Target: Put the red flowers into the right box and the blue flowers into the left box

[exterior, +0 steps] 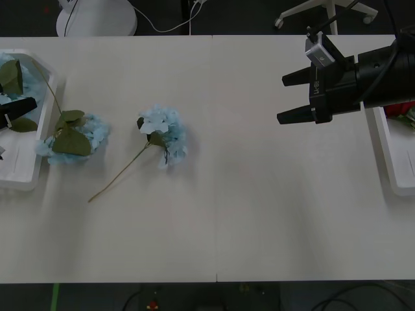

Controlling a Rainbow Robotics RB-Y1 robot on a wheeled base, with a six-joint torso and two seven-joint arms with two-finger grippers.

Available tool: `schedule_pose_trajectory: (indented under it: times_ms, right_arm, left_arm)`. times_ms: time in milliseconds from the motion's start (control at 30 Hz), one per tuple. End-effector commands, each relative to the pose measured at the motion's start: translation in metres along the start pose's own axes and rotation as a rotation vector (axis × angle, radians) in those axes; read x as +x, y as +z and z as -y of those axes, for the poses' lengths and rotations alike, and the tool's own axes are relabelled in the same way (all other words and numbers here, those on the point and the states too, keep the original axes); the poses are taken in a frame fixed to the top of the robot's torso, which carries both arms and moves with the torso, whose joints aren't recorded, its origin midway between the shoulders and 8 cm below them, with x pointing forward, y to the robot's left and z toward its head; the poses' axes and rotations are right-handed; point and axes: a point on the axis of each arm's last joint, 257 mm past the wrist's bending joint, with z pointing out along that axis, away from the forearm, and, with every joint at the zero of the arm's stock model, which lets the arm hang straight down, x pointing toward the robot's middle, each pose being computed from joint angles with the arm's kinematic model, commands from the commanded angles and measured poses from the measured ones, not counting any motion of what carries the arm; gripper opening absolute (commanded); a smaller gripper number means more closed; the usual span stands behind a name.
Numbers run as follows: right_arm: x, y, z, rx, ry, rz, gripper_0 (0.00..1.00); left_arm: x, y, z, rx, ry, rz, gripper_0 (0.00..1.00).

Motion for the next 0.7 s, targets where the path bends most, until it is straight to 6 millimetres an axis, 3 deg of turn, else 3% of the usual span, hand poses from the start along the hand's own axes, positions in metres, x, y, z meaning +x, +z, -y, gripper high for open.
schedule_pose_trajectory:
  times_ms: [33, 300, 700]
  right_arm:
    - [-0.031, -0.002, -0.001, -0.002, -0.09, 0.04, 0.99]
    - [-0.031, -0.002, -0.001, -0.002, -0.09, 0.04, 0.99]
    - [-0.031, -0.002, -0.001, -0.002, -0.09, 0.04, 0.99]
  left_arm:
    - [-0.004, 0.007, -0.005, 0.025, 0.083, -0.006, 1.0]
    - [-0.019, 0.022, -0.004, 0.07, 0.125, 0.024, 1.0]
    - [-0.031, 0.055, -0.034, 0.036, 0.173, 0.046, 1.0]
